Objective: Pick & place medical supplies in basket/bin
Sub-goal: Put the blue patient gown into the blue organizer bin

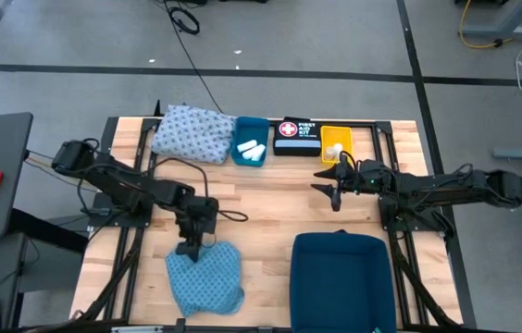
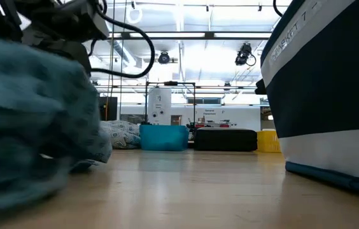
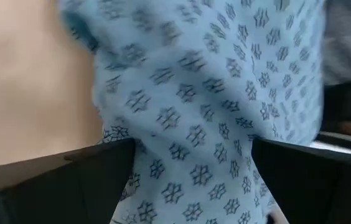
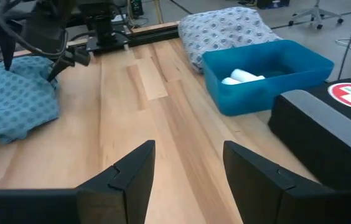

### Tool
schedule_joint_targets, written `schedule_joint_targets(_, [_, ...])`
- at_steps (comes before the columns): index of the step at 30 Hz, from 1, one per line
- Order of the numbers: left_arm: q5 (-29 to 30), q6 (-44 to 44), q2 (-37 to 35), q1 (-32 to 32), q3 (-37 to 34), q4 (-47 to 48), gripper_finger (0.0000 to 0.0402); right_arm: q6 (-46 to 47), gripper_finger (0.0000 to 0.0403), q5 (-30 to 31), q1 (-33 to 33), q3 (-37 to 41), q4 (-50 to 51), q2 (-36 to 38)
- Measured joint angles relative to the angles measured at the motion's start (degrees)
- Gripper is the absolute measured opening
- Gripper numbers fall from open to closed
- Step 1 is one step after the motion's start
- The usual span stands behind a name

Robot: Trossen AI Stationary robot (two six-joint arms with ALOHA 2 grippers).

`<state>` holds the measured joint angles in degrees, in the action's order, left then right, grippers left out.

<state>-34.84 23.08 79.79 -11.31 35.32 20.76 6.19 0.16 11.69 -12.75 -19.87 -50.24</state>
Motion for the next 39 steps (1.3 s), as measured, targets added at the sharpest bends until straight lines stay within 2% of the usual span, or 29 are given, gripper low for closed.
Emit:
schedule_joint_targets(5, [-6.30,3.23,1.93,-0.38,-2.24,-10.45,0.0331,-0.01,0.0197,0.25,-0.79,0.00,0.00,0.00])
schedule_joint_targets(11, [-14.10,2.98,1.36,-1.01,-2.27,-13.06,0.0331,-0.03,0.0197,1.20,-0.75,0.00,0.01,0.00])
schedule_joint_targets(21, [-8.78,6.84,3.20,-2.67,-2.24,-17.39,0.0333,-0.09,0.0197,1.20,-0.75,0.00,-0.06,0.00])
schedule_joint_targets(31, [-8.25,14.27,9.00,-9.42,-2.22,-30.84,0.0333,-0.12,0.0197,1.20,-0.75,0.00,-0.25,0.00])
schedule_joint_targets(39, [-5.18,16.61,13.82,-13.61,-2.22,-33.61,0.0333,-0.05,0.0197,1.20,-0.75,0.00,-0.51,0.00])
